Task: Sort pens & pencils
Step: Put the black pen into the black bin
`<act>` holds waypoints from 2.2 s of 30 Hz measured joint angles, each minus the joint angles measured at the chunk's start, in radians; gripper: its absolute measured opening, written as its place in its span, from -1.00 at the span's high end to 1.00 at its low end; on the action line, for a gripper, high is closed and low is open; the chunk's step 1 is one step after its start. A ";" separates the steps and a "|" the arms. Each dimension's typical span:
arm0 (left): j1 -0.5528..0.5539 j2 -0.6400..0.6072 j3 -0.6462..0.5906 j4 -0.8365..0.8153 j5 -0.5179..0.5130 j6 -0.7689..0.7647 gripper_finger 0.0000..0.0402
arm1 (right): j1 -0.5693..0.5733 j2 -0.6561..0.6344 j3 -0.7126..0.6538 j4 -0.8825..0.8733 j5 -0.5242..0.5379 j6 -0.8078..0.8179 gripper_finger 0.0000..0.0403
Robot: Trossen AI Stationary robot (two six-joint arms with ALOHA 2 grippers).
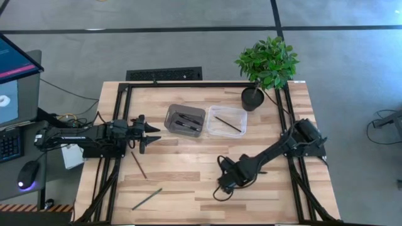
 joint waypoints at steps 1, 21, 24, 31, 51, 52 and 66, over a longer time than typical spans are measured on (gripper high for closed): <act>0.000 0.000 0.000 0.000 0.000 0.000 0.14 | 0.000 -0.006 0.006 -0.020 0.006 -0.021 0.22; 0.000 0.000 0.000 0.000 -0.001 0.000 0.14 | 0.108 -0.194 0.077 -0.506 0.288 -0.417 0.21; 0.000 0.000 0.000 0.000 -0.001 0.000 0.14 | 0.118 -0.185 0.047 -0.496 0.284 -0.421 0.22; 0.000 0.000 0.000 0.001 -0.006 0.000 0.14 | 0.120 -0.187 -0.121 -0.276 0.243 -0.423 0.21; 0.000 0.000 0.000 0.002 -0.031 -0.013 0.14 | 0.088 -0.187 -0.221 0.024 0.058 -0.512 0.22; 0.000 0.000 0.000 0.002 -0.031 -0.014 0.14 | 0.085 -0.187 -0.221 0.035 0.056 -0.523 0.22; 0.000 0.000 0.000 0.003 -0.032 -0.015 0.14 | 0.049 -0.156 -0.221 0.008 -0.010 -0.546 0.21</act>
